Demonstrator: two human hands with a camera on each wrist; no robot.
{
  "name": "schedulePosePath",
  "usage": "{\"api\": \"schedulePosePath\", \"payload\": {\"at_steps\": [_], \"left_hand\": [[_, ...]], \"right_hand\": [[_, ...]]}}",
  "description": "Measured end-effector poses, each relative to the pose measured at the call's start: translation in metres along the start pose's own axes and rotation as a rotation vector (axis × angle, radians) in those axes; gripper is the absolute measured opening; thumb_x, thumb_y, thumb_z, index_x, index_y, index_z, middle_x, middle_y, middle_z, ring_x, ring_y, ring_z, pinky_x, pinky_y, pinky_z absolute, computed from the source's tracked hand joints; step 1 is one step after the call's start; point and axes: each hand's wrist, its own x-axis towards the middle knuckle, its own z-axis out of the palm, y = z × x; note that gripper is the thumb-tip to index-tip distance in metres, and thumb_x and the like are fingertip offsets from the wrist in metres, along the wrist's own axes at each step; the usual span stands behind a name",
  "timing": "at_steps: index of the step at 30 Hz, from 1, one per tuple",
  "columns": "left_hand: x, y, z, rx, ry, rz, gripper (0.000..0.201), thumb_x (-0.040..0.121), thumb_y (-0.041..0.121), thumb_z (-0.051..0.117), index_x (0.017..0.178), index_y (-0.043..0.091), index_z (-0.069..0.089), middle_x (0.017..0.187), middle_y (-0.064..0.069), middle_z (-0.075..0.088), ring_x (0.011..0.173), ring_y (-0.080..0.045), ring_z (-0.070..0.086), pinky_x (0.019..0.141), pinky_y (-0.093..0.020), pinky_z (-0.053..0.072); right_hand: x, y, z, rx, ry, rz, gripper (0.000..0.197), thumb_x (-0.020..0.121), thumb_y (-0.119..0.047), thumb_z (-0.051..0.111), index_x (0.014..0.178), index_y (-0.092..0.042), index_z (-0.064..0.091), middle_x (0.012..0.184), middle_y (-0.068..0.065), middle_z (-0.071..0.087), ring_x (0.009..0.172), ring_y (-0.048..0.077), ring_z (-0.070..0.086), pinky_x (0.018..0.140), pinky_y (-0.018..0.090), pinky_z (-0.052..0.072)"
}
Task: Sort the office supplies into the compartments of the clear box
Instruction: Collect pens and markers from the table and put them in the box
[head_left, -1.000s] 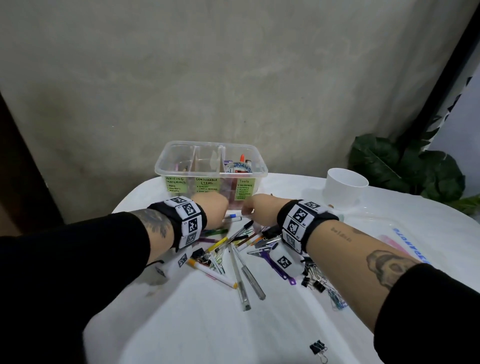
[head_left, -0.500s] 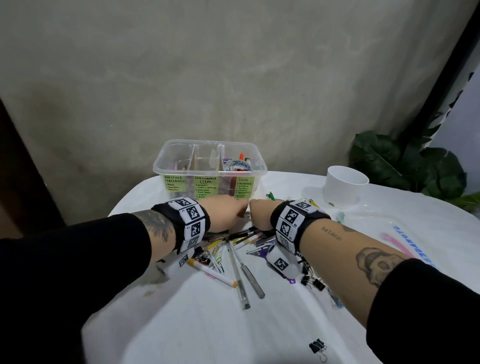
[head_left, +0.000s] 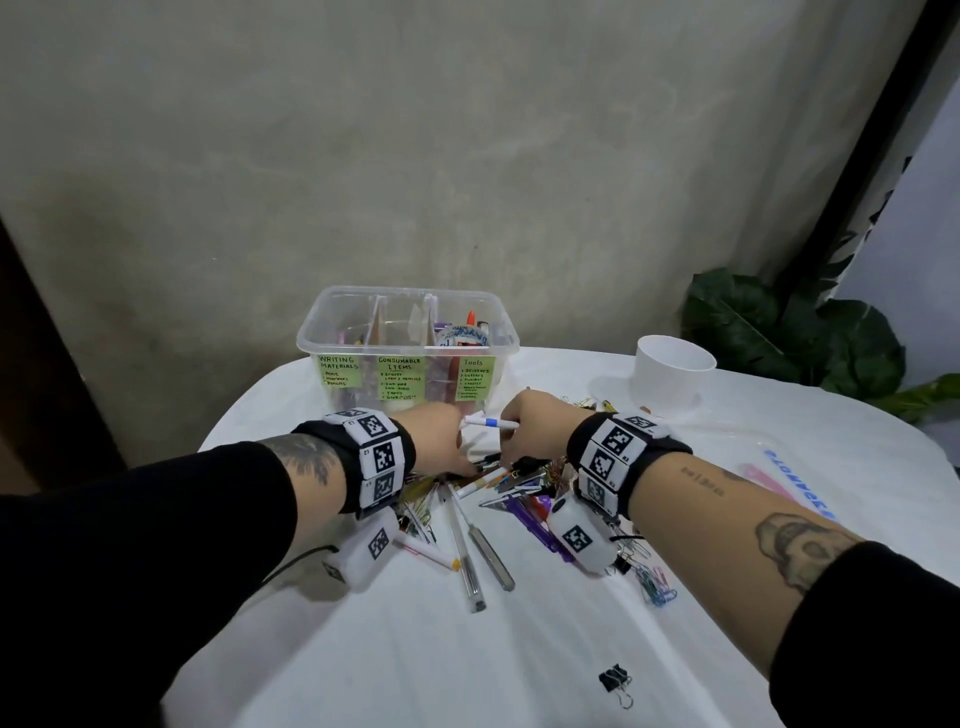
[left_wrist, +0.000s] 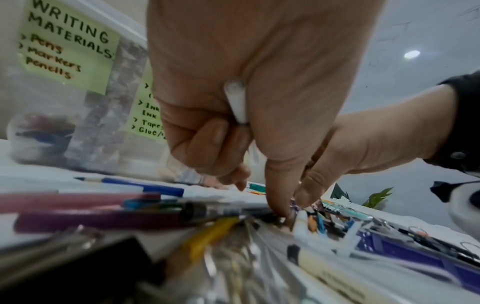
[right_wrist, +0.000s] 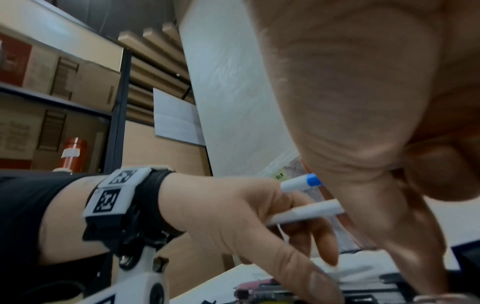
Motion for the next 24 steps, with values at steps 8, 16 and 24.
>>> {"api": "schedulePosePath", "payload": {"at_steps": [8,16,24], "left_hand": [[-0.001,-0.001,0.003,-0.01,-0.079,-0.069,0.032,0.092,0.04,0.059,0.098,0.01,0.066,0.079,-0.003,0.058,0.072,-0.02,0.054,0.054,-0.024,0.038],[-0.013,-0.011,-0.015,-0.273,-0.077,-0.036,0.028,0.102,0.038,0.036,0.106,0.013,0.049,0.083,-0.004,0.055,0.068,-0.017,0.048,0.059,-0.029,0.038],[-0.02,0.002,-0.038,-1.285,0.031,-0.09,0.024,0.102,0.011,0.033,0.115,0.001,0.051,0.1,-0.022,0.068,0.078,-0.027,0.068,0.077,-0.041,0.056]], "right_hand": [[-0.008,-0.008,0.001,-0.166,-0.058,-0.125,0.014,0.077,-0.013,0.069,0.067,-0.017,0.061,0.068,0.003,0.058,0.063,0.019,0.052,0.052,0.024,0.039],[-0.012,0.008,-0.004,-0.068,0.018,-0.208,0.016,0.083,-0.027,0.067,0.085,-0.017,0.055,0.079,0.001,0.056,0.07,0.02,0.053,0.056,0.029,0.039],[-0.02,0.006,-0.024,0.062,0.117,-0.225,0.028,0.094,-0.023,0.052,0.075,-0.029,0.032,0.075,-0.002,0.047,0.063,0.014,0.045,0.053,0.028,0.033]]}}
